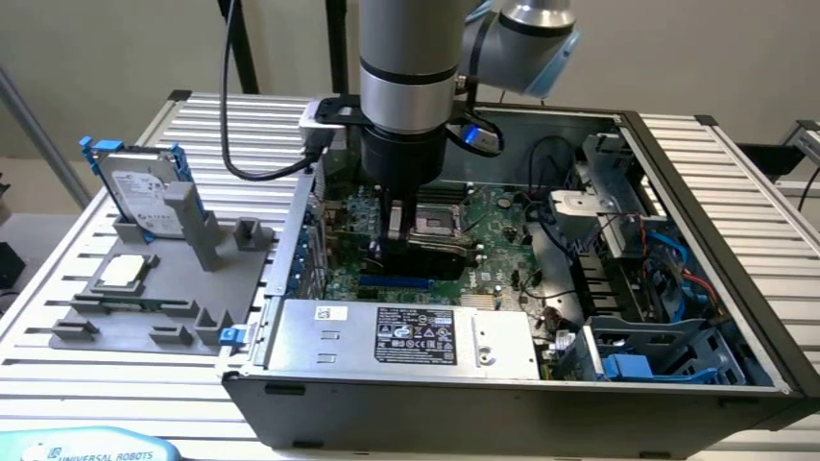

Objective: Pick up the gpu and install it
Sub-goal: 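Insert the gpu into the slot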

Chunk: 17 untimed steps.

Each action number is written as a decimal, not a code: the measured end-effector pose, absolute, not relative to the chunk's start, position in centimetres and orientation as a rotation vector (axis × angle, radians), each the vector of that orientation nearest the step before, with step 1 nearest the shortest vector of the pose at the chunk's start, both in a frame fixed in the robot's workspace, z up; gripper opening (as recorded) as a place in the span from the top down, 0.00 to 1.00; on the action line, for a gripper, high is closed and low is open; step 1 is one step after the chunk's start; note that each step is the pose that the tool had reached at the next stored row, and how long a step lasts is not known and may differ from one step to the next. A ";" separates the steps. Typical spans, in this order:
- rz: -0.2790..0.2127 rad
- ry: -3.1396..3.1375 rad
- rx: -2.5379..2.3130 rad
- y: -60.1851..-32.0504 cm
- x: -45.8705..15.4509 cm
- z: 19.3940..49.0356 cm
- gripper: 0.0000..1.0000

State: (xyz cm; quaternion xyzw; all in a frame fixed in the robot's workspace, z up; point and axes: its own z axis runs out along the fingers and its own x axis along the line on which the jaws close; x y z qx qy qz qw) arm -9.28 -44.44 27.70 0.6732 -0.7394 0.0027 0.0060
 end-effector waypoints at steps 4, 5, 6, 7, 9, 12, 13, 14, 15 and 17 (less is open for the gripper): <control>0.009 -2.289 2.134 -44.3 -9.3 27.5 0.73; 0.009 -2.281 2.143 -44.3 -9.3 27.4 0.73; 0.009 -2.275 2.149 -44.3 -9.4 27.4 0.73; 0.009 -2.273 2.152 -44.3 -9.4 27.3 0.73; 0.009 -2.272 2.152 -44.3 -9.4 27.3 0.73; 0.009 -2.273 2.152 -44.3 -9.4 27.3 0.73; 0.008 -2.273 2.153 -44.3 -9.4 27.3 0.73; 0.004 -2.275 2.154 -44.3 -9.4 27.3 0.73; -0.003 -2.278 2.157 -44.3 -9.4 27.3 0.73; -0.017 -2.284 2.163 -44.3 -9.5 27.2 0.73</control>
